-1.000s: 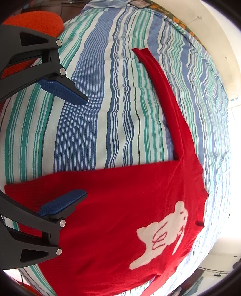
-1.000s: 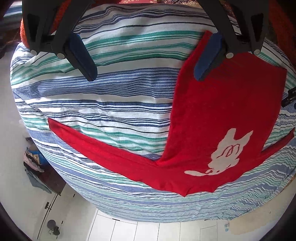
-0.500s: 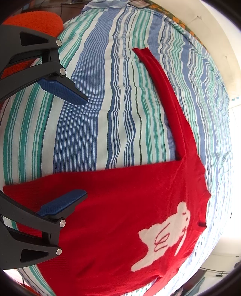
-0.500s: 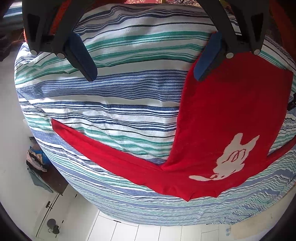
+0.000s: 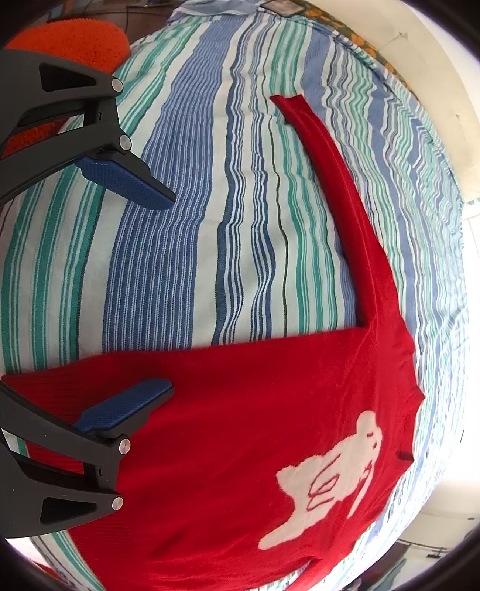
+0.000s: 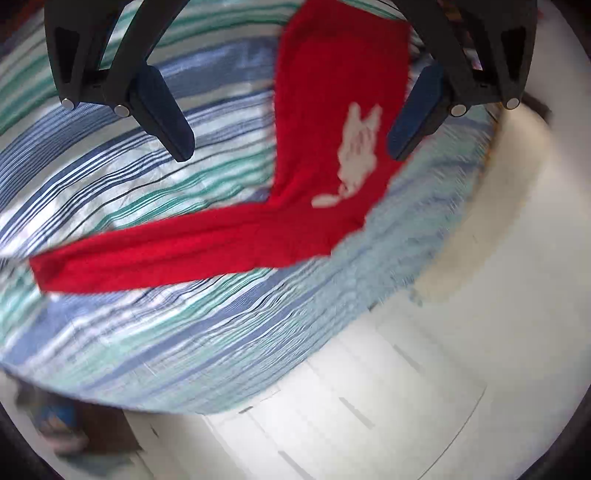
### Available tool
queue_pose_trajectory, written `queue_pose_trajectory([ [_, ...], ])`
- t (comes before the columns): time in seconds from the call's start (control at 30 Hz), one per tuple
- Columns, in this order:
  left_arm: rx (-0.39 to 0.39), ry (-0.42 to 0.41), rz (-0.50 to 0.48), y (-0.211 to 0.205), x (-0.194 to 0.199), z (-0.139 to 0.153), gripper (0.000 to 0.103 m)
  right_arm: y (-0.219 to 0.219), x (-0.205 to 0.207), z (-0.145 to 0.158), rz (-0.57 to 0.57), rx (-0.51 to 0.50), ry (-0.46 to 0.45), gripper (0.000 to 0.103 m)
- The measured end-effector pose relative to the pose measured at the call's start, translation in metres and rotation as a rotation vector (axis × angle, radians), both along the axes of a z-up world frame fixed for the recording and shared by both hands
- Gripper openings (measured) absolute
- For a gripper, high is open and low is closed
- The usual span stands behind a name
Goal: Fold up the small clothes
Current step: 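Grasp the sleeve with the right gripper and fold it across the sweater body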
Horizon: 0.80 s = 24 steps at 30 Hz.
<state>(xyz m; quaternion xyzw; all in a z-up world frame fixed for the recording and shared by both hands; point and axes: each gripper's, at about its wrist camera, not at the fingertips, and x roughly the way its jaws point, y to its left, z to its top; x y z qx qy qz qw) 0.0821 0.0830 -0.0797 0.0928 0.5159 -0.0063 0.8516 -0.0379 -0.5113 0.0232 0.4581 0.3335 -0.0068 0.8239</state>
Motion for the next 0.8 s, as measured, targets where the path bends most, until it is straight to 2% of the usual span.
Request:
queue_pose_trajectory([
  [0.07,0.004,-0.001,0.001,-0.001,0.000,0.000,0.094,-0.049,0.000,-0.029,-0.121,0.120,0.055,0.095],
  [0.13,0.010,0.001,0.002,-0.001,-0.001,-0.001,0.094,-0.083,0.003,-0.050,-0.176,0.144,0.102,0.064],
  [0.17,0.015,0.004,0.003,-0.001,-0.001,-0.001,0.094,-0.094,0.004,-0.058,-0.206,0.162,0.123,0.061],
  [0.23,0.022,0.013,0.006,-0.002,0.000,-0.004,0.094,-0.111,0.007,-0.071,-0.250,0.223,0.098,0.061],
  [0.37,0.035,0.028,0.006,-0.005,0.002,-0.007,0.094,-0.129,0.016,-0.090,-0.353,0.209,0.166,0.060],
  [0.43,0.042,0.028,0.006,-0.006,0.001,-0.007,0.095,-0.134,0.018,-0.099,-0.420,0.226,0.174,0.051],
  [0.5,0.048,0.027,0.010,-0.007,0.000,-0.007,0.095,-0.136,0.022,-0.103,-0.468,0.219,0.171,0.035],
  [0.53,0.046,0.028,0.012,-0.006,0.000,-0.007,0.096,-0.136,0.025,-0.101,-0.476,0.190,0.181,0.014],
  [0.57,0.042,0.028,0.014,-0.005,0.001,-0.007,0.096,-0.134,0.029,-0.096,-0.486,0.140,0.201,0.006],
  [0.67,0.030,0.028,0.022,-0.003,0.002,-0.007,0.096,-0.119,0.050,-0.061,-0.433,0.008,0.174,0.005],
  [0.8,0.010,0.033,0.020,-0.002,0.006,-0.009,0.096,-0.039,0.119,0.024,-0.100,-0.163,0.015,0.005],
])
